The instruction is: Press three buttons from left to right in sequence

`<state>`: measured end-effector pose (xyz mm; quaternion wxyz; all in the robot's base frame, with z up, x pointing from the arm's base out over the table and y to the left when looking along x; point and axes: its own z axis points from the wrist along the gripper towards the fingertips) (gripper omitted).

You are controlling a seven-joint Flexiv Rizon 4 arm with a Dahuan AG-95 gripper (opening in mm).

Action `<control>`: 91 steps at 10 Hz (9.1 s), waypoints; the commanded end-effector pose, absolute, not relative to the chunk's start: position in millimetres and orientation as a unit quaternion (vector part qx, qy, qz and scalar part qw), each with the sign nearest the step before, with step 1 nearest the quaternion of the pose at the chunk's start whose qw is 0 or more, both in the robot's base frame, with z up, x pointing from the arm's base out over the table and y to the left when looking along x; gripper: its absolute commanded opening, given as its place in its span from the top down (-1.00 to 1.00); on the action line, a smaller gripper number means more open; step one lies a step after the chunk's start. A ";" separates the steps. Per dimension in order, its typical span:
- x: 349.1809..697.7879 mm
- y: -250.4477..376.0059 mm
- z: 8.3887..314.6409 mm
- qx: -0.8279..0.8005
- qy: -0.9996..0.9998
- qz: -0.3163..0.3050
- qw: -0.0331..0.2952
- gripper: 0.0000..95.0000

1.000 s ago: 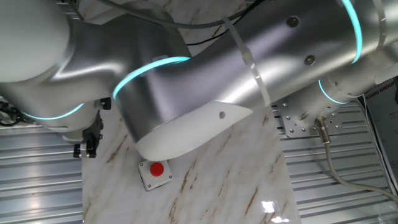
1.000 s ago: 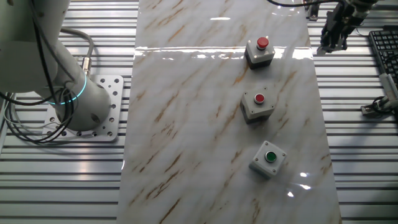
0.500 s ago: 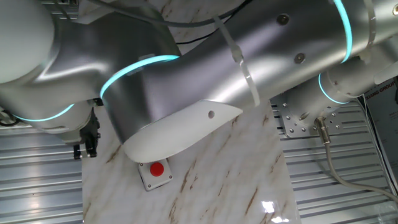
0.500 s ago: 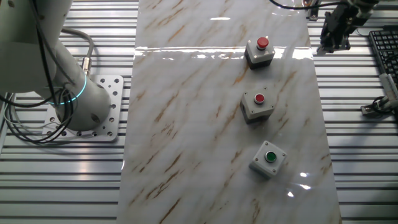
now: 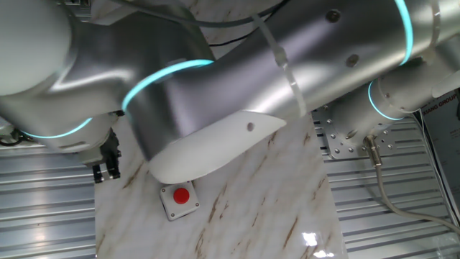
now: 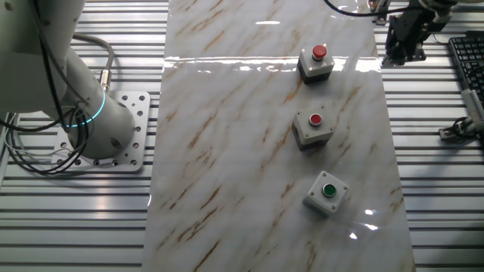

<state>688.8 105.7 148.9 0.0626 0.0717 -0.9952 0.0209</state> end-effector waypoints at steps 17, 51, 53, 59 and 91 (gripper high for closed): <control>691.1 106.5 148.9 0.171 -0.984 -0.032 0.028 1.00; 639.4 182.7 138.1 0.109 -0.994 -0.014 0.004 1.00; 639.5 182.4 136.2 0.112 -0.994 -0.007 0.002 1.00; 645.9 188.1 133.3 0.117 -0.993 -0.001 0.005 1.00; 623.7 166.1 123.7 0.122 -0.992 -0.029 -0.006 1.00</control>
